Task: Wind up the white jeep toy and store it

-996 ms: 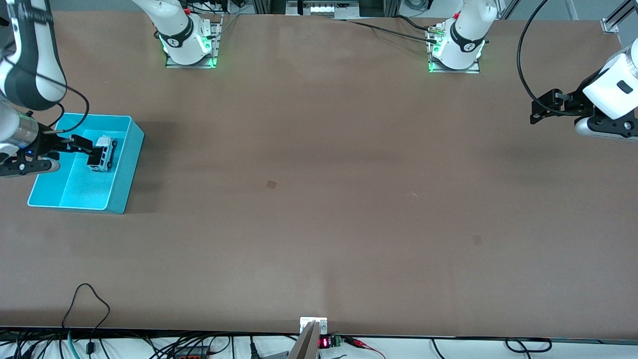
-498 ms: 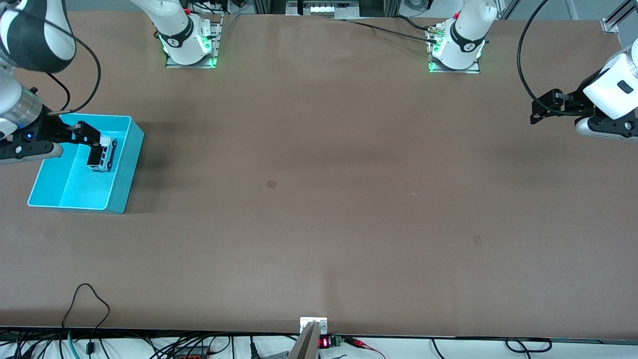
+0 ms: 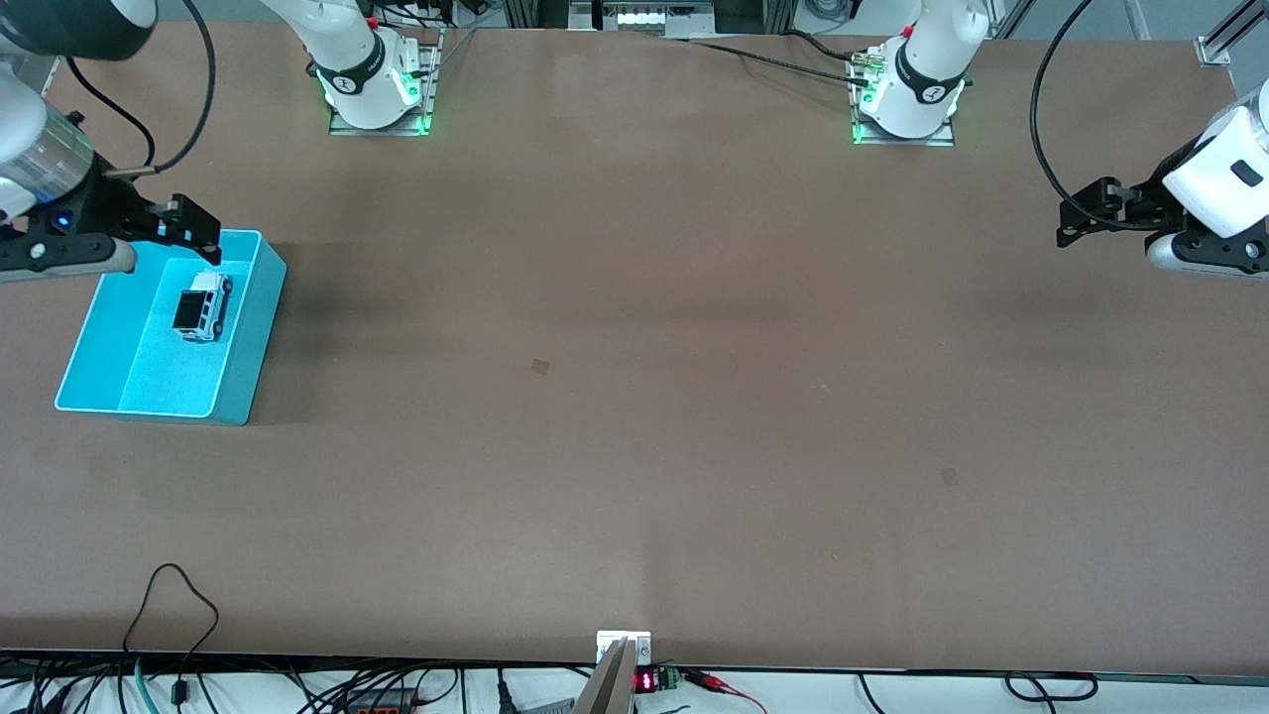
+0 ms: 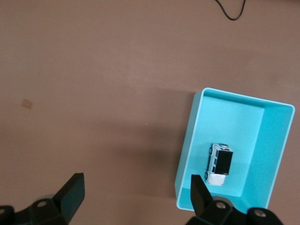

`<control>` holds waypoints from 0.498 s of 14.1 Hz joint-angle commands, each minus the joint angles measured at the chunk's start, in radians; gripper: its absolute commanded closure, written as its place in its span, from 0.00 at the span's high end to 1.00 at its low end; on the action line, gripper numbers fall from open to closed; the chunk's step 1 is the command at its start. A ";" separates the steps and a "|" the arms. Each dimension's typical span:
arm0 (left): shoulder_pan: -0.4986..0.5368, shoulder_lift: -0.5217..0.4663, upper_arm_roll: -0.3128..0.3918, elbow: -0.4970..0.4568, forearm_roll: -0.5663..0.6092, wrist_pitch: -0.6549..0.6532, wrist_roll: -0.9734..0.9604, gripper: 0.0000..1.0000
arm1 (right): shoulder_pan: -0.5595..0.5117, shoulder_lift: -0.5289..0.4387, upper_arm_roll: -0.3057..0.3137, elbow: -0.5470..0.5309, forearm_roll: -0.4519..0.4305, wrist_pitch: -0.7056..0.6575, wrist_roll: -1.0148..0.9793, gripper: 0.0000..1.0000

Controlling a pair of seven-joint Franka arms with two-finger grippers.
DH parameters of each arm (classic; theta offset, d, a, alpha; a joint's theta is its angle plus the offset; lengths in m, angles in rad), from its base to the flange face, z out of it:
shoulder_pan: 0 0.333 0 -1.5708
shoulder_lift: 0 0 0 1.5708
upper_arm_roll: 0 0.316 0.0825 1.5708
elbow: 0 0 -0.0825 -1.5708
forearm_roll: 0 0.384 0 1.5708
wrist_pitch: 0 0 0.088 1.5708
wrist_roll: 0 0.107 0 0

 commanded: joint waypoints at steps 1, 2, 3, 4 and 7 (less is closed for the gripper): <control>0.003 0.015 -0.004 0.032 0.021 -0.022 -0.010 1.00 | -0.028 0.007 0.019 0.087 0.069 -0.065 -0.005 1.00; 0.003 0.015 -0.004 0.032 0.021 -0.022 -0.010 1.00 | -0.026 0.007 0.024 0.101 0.069 -0.085 -0.002 1.00; 0.003 0.015 -0.004 0.032 0.021 -0.022 -0.010 1.00 | -0.025 0.005 0.033 0.116 0.069 -0.100 0.001 1.00; 0.003 0.015 -0.004 0.032 0.021 -0.022 -0.010 1.00 | -0.026 0.005 0.036 0.136 0.069 -0.108 -0.002 1.00; 0.003 0.015 -0.004 0.032 0.021 -0.022 -0.010 1.00 | -0.025 -0.025 0.038 0.144 0.058 -0.145 0.002 1.00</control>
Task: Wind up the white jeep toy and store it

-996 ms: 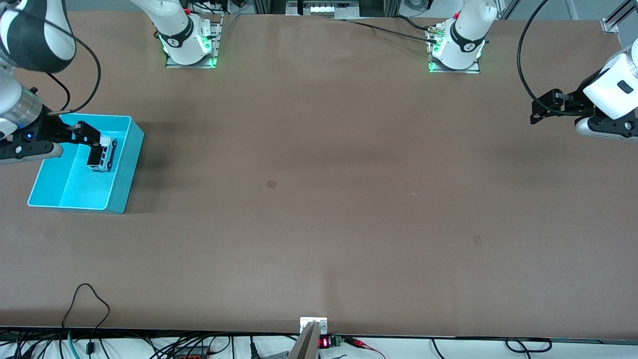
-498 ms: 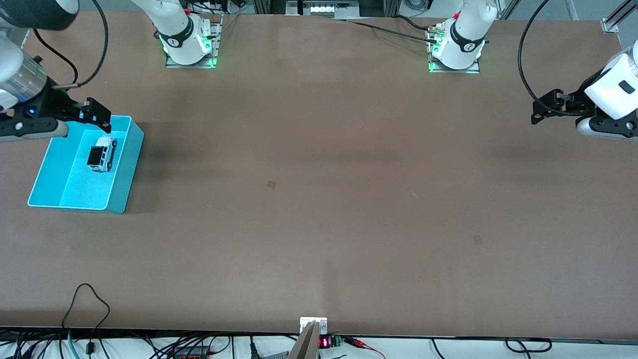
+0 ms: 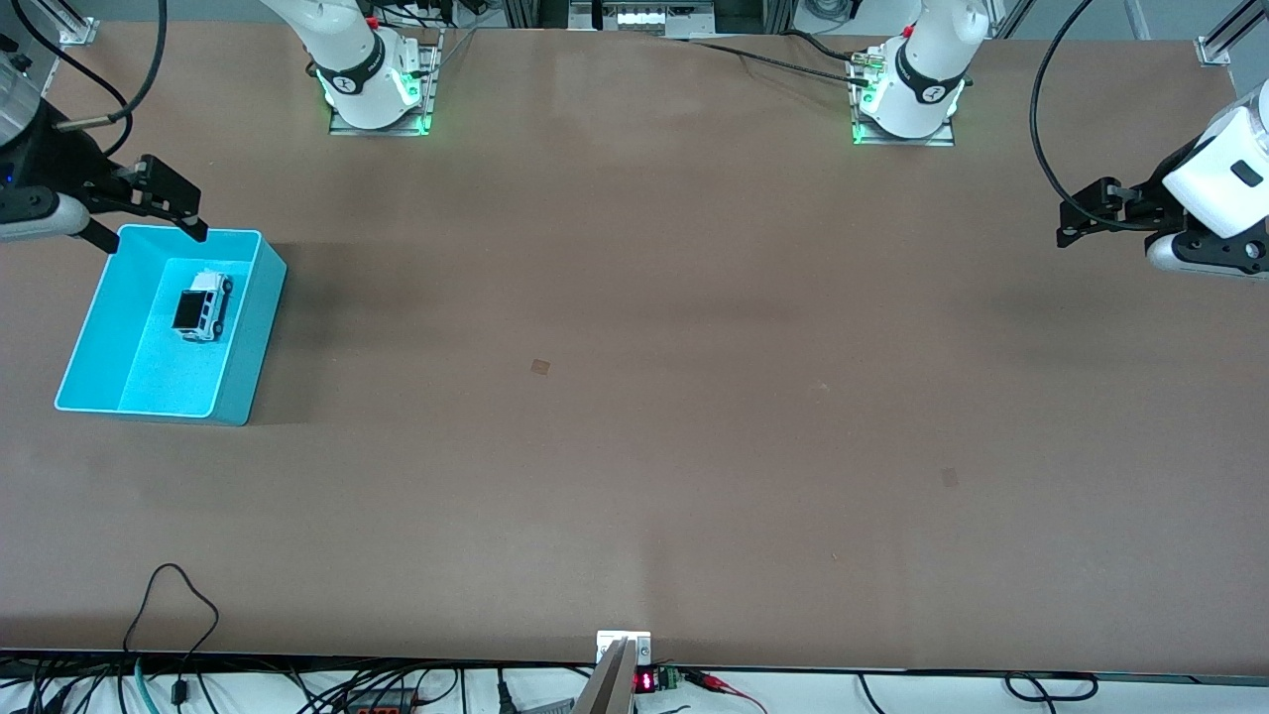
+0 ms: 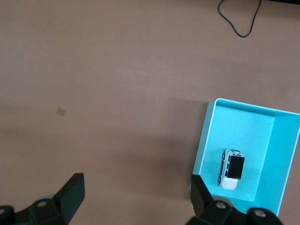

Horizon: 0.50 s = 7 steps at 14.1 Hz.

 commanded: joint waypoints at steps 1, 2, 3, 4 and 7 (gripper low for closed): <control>0.003 0.014 -0.004 0.032 0.021 -0.022 -0.009 1.00 | -0.018 -0.026 0.005 0.011 0.005 -0.053 0.004 1.00; 0.003 0.014 -0.004 0.032 0.021 -0.022 -0.009 1.00 | -0.016 -0.026 0.002 0.011 0.000 -0.053 0.004 1.00; 0.003 0.014 -0.004 0.032 0.021 -0.022 -0.009 1.00 | -0.016 -0.026 -0.001 0.011 -0.003 -0.053 0.009 1.00; 0.003 0.014 -0.004 0.031 0.021 -0.023 -0.009 1.00 | -0.015 -0.028 -0.009 0.008 -0.004 -0.054 0.023 1.00; 0.005 0.014 -0.002 0.032 0.021 -0.029 -0.009 1.00 | -0.010 -0.026 0.002 0.016 -0.064 -0.053 0.024 1.00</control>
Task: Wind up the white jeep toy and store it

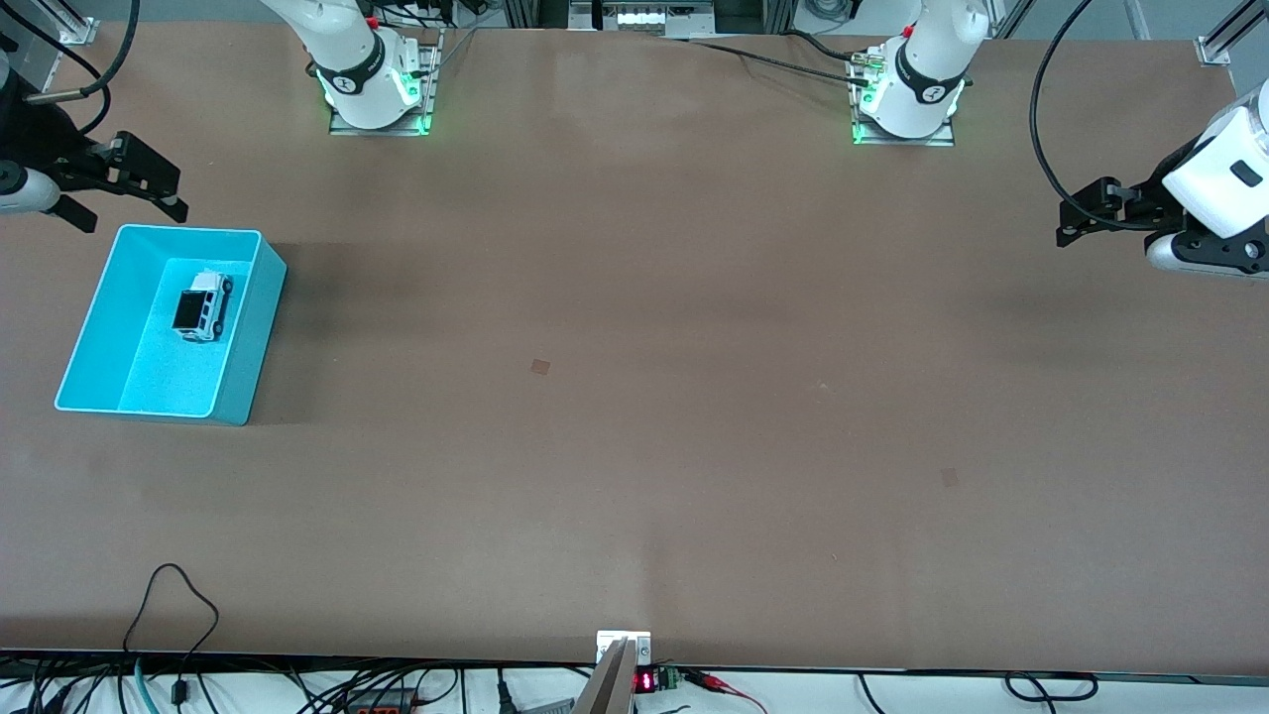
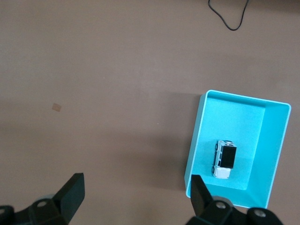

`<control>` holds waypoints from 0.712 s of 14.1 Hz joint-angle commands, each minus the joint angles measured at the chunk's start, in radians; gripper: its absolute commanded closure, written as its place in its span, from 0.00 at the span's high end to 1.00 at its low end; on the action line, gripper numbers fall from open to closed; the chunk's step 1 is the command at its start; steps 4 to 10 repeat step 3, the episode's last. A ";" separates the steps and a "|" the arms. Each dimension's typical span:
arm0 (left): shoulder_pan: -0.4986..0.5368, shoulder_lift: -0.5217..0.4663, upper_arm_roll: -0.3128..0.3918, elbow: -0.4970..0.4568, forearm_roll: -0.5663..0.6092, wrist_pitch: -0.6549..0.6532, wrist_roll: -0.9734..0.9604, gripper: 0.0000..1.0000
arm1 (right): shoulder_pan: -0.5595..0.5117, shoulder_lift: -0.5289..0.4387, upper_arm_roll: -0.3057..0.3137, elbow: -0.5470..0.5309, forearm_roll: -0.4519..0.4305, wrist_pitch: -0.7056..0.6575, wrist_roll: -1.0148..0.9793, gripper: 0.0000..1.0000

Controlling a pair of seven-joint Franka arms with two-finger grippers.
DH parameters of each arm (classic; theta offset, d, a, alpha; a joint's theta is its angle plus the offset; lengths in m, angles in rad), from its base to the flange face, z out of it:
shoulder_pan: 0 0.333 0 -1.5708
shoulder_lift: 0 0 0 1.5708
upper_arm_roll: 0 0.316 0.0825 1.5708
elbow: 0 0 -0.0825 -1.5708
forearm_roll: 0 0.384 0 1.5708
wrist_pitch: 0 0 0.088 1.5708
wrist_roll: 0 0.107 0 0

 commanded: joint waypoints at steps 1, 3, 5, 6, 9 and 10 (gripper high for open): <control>0.003 0.014 -0.004 0.032 0.021 -0.025 -0.008 1.00 | -0.003 -0.007 0.016 0.008 -0.033 -0.014 0.036 1.00; 0.003 0.014 -0.004 0.032 0.021 -0.027 -0.008 1.00 | -0.005 -0.007 0.014 0.010 -0.030 -0.014 0.036 1.00; 0.003 0.014 -0.004 0.032 0.021 -0.027 -0.008 1.00 | -0.005 -0.007 0.014 0.010 -0.030 -0.014 0.036 1.00; 0.003 0.014 -0.004 0.032 0.021 -0.027 -0.008 1.00 | -0.005 -0.007 0.014 0.010 -0.030 -0.014 0.036 1.00; 0.003 0.014 -0.004 0.032 0.021 -0.027 -0.008 1.00 | -0.005 -0.007 0.014 0.010 -0.030 -0.014 0.036 1.00; 0.003 0.014 -0.004 0.032 0.021 -0.027 -0.008 1.00 | -0.005 -0.007 0.014 0.010 -0.030 -0.014 0.036 1.00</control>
